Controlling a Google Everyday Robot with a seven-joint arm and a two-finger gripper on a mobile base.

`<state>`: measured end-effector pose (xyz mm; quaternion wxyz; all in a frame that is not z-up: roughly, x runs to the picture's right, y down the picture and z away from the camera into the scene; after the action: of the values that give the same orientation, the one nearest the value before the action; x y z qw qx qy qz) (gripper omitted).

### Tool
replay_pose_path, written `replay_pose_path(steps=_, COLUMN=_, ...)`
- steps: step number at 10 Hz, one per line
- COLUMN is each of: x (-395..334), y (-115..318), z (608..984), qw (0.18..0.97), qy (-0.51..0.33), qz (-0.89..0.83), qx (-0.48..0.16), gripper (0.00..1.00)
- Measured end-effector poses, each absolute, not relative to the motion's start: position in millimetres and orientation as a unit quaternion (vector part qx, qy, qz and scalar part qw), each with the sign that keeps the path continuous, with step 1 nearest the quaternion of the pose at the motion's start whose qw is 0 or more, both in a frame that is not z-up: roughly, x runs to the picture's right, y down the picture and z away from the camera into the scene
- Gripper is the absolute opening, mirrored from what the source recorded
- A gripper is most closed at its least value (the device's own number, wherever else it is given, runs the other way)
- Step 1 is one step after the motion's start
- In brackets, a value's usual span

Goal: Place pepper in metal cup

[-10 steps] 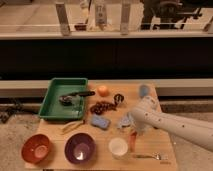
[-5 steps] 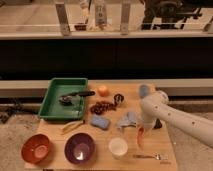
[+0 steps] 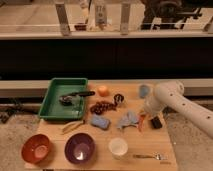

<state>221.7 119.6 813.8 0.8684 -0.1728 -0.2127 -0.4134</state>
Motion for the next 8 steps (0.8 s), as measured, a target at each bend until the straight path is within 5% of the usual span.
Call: replay_pose_path(steps=8, x=171.5, y=50.5, z=823.7, qw=0.882, qy=-0.212, qz=-0.421, qx=0.004, gripper=0.22)
